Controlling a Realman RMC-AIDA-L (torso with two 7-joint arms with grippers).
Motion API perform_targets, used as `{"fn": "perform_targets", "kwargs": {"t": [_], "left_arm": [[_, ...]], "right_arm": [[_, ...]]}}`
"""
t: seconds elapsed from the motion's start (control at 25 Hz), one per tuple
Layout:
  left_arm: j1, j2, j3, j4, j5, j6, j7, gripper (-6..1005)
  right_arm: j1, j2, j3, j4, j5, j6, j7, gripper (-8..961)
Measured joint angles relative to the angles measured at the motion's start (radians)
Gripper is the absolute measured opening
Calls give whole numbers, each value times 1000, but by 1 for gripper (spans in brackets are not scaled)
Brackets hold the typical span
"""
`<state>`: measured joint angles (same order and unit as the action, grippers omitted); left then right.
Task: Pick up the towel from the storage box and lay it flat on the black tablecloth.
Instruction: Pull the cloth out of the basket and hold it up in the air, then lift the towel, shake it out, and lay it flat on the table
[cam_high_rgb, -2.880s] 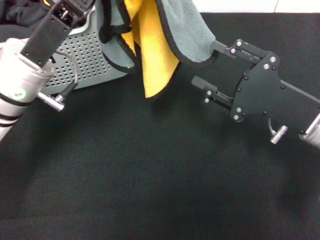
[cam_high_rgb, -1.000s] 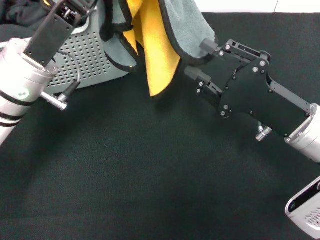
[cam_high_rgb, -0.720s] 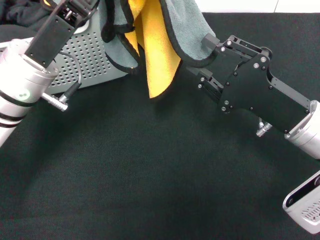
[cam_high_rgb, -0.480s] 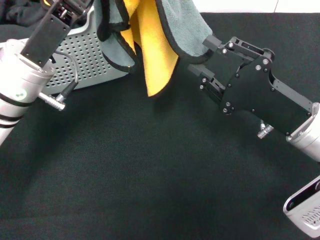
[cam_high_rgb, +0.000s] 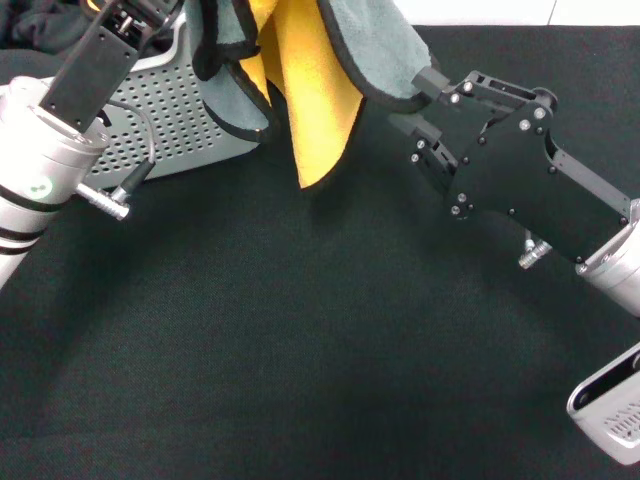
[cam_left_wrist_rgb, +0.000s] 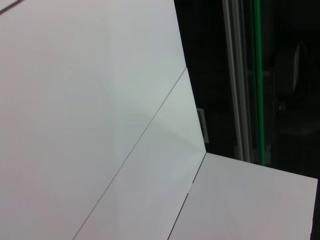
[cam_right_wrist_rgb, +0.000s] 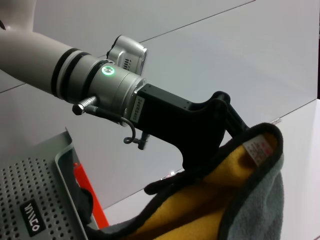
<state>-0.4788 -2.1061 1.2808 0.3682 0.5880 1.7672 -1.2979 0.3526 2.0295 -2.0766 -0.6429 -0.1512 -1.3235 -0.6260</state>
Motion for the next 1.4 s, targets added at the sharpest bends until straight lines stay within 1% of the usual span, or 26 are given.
{"fn": "perform_targets", "kwargs": {"t": [0.28, 0.56, 0.8, 1.04, 1.28, 1.4], "left_arm": [[2, 0, 0, 0, 0, 0, -1, 20], [3, 0, 0, 0, -1, 0, -1, 21], [3, 1, 0, -2, 0, 0, -5, 22], [3, 2, 0, -7, 3, 0, -12, 24], [3, 4, 0, -21, 6, 0, -11, 26], [7, 7, 0, -40, 7, 0, -3, 27]], "right_arm": [[8, 0, 0, 6, 16, 3, 0, 270], [8, 0, 0, 7, 17, 3, 0, 266], [4, 0, 1, 7, 38, 3, -26, 148], [0, 0, -4, 8, 53, -3, -38, 8], [-1, 0, -12, -4, 53, 9, -25, 8], [-1, -1, -12, -52, 53, 75, 43, 8]]}}
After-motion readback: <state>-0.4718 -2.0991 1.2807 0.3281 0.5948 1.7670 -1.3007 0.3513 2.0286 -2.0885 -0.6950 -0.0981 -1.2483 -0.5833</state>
